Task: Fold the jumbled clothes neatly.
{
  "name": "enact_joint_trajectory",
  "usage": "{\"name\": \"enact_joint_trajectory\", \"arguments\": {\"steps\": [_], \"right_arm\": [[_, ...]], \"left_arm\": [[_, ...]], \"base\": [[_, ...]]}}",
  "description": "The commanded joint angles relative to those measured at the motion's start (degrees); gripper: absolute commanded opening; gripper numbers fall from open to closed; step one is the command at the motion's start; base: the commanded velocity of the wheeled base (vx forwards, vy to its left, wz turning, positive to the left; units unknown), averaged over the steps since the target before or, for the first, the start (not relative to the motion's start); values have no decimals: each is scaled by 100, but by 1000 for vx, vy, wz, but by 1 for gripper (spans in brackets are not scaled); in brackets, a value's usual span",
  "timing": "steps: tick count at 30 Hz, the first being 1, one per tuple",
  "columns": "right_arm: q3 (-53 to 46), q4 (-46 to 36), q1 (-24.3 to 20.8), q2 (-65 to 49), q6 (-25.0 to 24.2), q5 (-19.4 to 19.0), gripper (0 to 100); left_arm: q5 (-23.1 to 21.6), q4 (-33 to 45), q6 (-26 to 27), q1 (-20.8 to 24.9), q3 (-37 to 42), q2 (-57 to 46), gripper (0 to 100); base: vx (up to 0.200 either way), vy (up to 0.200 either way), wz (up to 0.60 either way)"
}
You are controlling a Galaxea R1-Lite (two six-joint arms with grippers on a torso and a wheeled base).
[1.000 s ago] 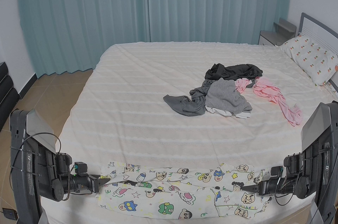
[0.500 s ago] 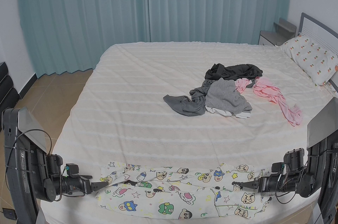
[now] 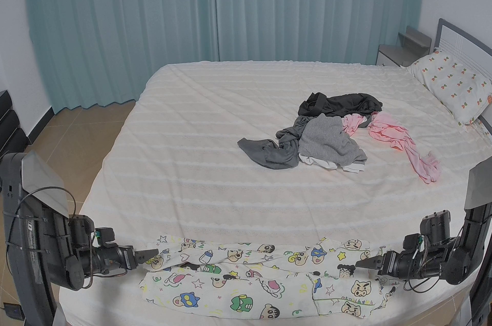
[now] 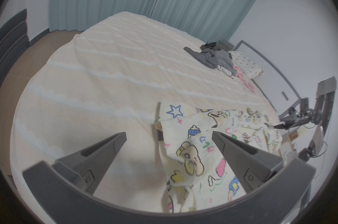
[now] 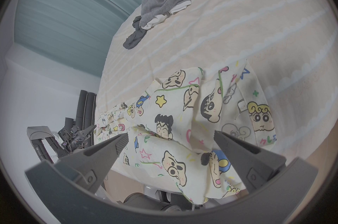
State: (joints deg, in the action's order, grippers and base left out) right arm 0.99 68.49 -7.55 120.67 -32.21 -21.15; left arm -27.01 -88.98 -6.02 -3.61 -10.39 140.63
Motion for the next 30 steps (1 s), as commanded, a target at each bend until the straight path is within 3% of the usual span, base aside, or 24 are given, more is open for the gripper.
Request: {"name": "enact_joint_trajectory", "arguments": {"steps": [1, 13, 18, 30], "right_arm": [[-90, -20, 16, -176, -22, -21, 100], [-90, 24, 25, -413, -22, -29, 100], [-90, 24, 25, -422, -31, -29, 100], [-90, 24, 16, -413, -22, -29, 100]], "left_arm": [[390, -102, -127, 668, -341, 536, 100], [451, -76, -31, 976, -350, 518, 100], [891, 82, 242, 976, -359, 518, 100], [1251, 206, 418, 932, -271, 492, 100]], "base": [[0, 0, 0], [0, 0, 0], [0, 0, 0], [0, 0, 0]]}}
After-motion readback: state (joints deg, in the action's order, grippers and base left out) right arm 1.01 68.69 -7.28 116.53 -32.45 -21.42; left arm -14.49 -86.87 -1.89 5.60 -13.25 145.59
